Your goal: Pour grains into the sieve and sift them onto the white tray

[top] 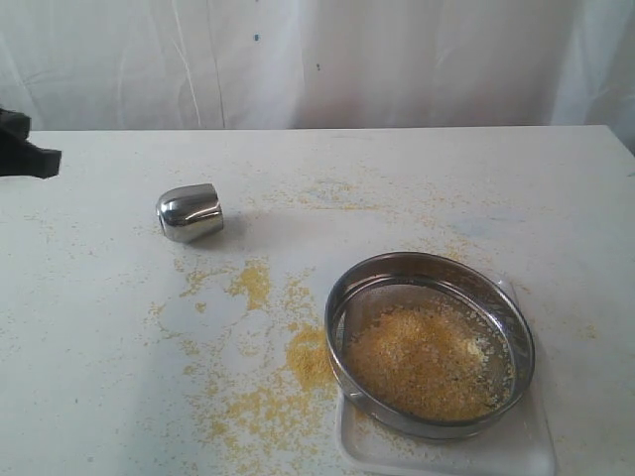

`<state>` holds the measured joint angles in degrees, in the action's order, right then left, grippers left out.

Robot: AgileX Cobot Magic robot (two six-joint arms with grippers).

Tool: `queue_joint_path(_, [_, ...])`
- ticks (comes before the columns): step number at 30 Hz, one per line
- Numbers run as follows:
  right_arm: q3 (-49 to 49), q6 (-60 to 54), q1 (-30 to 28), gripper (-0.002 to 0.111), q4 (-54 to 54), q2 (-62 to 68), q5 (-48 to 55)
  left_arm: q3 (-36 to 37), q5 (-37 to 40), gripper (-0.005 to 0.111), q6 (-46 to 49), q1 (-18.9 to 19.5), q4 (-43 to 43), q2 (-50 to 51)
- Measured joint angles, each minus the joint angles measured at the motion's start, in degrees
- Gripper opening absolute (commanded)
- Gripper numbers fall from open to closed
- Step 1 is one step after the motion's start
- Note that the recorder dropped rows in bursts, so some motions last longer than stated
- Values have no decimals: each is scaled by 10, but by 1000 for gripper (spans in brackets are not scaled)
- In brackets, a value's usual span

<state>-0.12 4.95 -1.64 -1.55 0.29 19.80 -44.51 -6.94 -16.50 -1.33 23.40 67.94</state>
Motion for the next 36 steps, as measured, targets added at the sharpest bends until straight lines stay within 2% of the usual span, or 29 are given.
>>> queue_joint_path(2, [0, 0, 0, 0, 0, 0, 0, 0, 69, 0, 3, 5, 0, -35])
queue_joint_path(5, [0, 0, 0, 0, 0, 0, 0, 23, 129, 0, 1, 29, 0, -87])
queue_joint_path(11, [0, 0, 0, 0, 0, 0, 0, 134, 179, 0, -31, 91, 0, -223])
queue_joint_path(12, [0, 0, 0, 0, 0, 0, 0, 166, 199, 0, -46, 104, 0, -278])
queue_joint_path(18, [0, 0, 0, 0, 0, 0, 0, 235, 264, 0, -93, 113, -4, -536])
queue_joint_path(23, [0, 0, 0, 0, 0, 0, 0, 271, 271, 0, -98, 113, 1, -669])
queue_joint_path(29, [0, 0, 0, 0, 0, 0, 0, 295, 286, 0, -100, 113, -74, -675])
queue_joint_path(36, [0, 0, 0, 0, 0, 0, 0, 295, 304, 0, -100, 113, -73, -675])
